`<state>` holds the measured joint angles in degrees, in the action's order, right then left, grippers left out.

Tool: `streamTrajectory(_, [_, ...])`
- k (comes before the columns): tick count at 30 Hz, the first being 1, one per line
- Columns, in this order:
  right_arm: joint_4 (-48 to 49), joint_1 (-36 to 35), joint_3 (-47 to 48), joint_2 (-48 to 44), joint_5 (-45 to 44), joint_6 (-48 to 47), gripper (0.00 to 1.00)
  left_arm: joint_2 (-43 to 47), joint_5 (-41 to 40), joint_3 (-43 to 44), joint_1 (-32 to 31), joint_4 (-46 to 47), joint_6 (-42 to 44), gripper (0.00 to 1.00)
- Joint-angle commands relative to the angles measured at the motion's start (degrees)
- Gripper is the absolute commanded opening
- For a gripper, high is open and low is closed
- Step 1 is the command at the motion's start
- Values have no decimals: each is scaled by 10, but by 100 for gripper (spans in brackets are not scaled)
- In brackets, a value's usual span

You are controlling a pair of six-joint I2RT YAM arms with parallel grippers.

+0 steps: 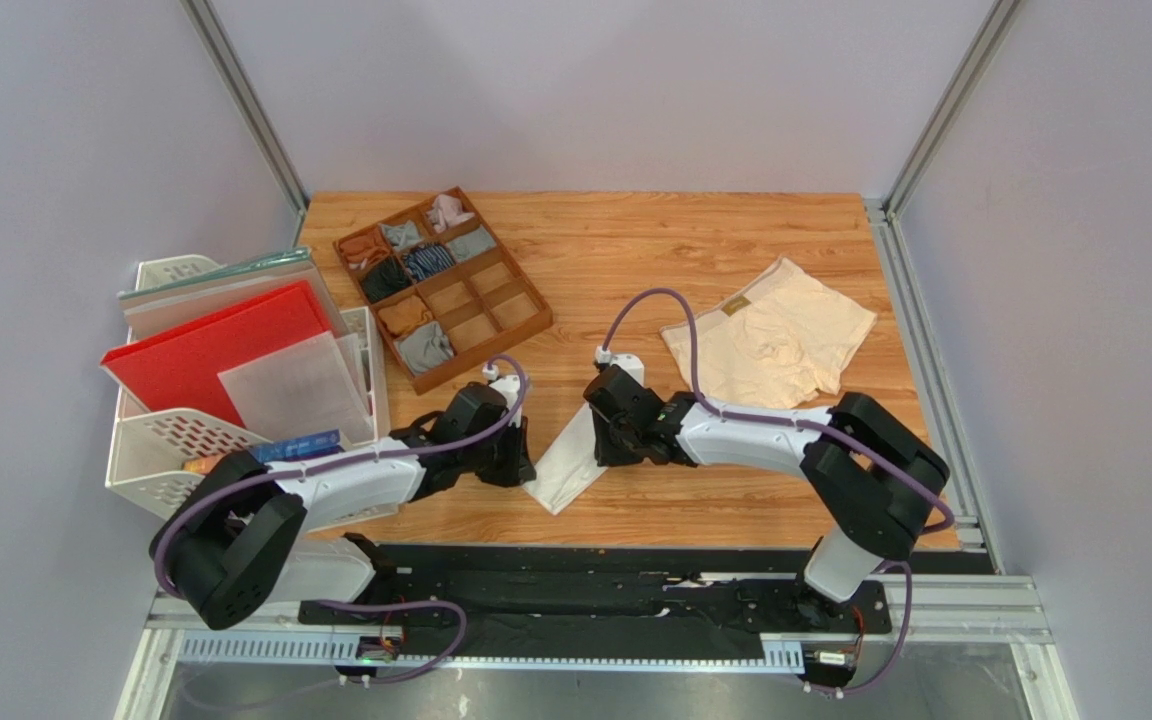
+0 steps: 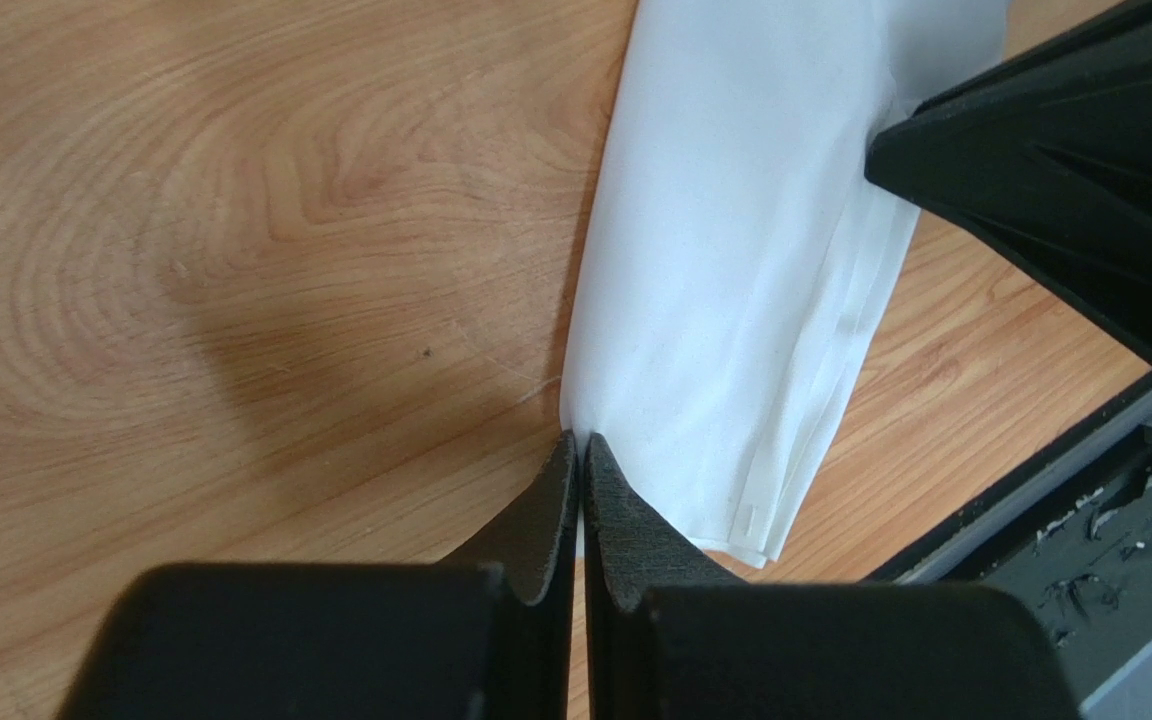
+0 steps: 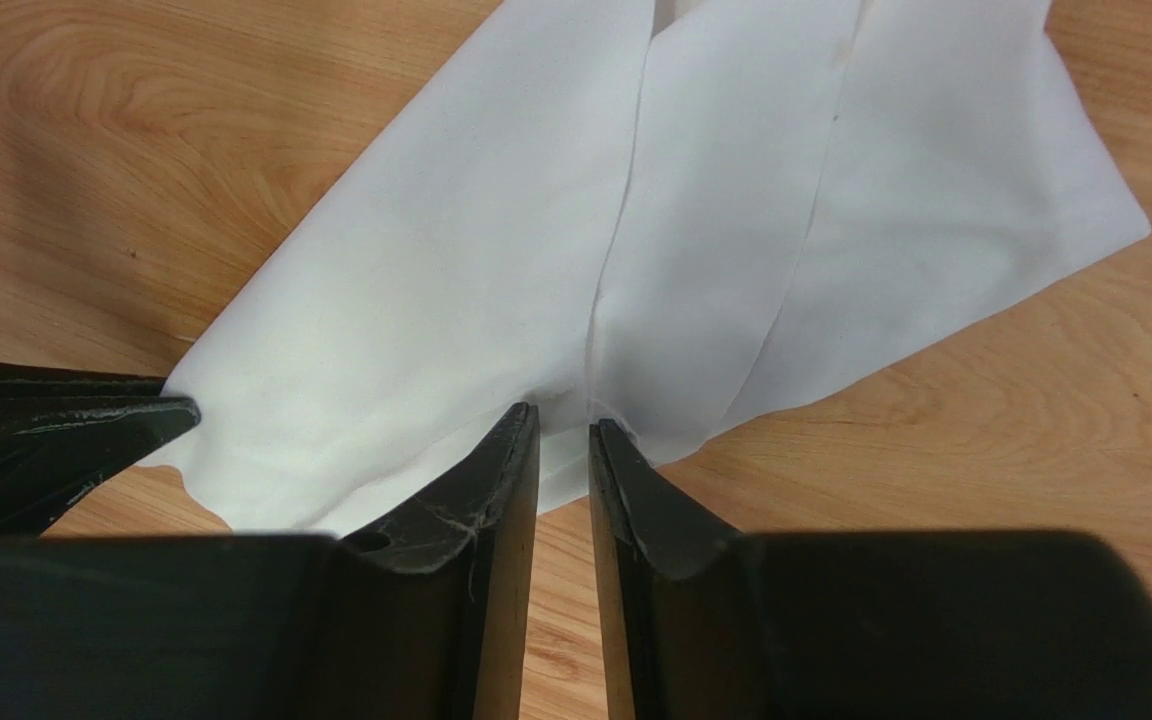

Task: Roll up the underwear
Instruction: Adjust the underwear at the center of the board.

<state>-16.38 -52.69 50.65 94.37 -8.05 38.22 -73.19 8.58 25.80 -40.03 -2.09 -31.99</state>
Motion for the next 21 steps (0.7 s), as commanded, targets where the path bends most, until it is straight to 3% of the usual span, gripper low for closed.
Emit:
streamTrajectory(1, [-9,2,18,-16,-18,-23,27,8,28,-8,0,9,-19,0])
streamTrajectory(7, [-77,-45,24,-101,-64,-9,38,58,35,-31,-5,17,-76,0])
streamTrajectory(14, [-90,-96,-14,-171,-86,69,38,82,-5,-57,-38,54,-155,0])
streamTrajectory(21, [-83,-145,-42,-169,-85,125,41,58,-39,-60,-82,79,-221,0])
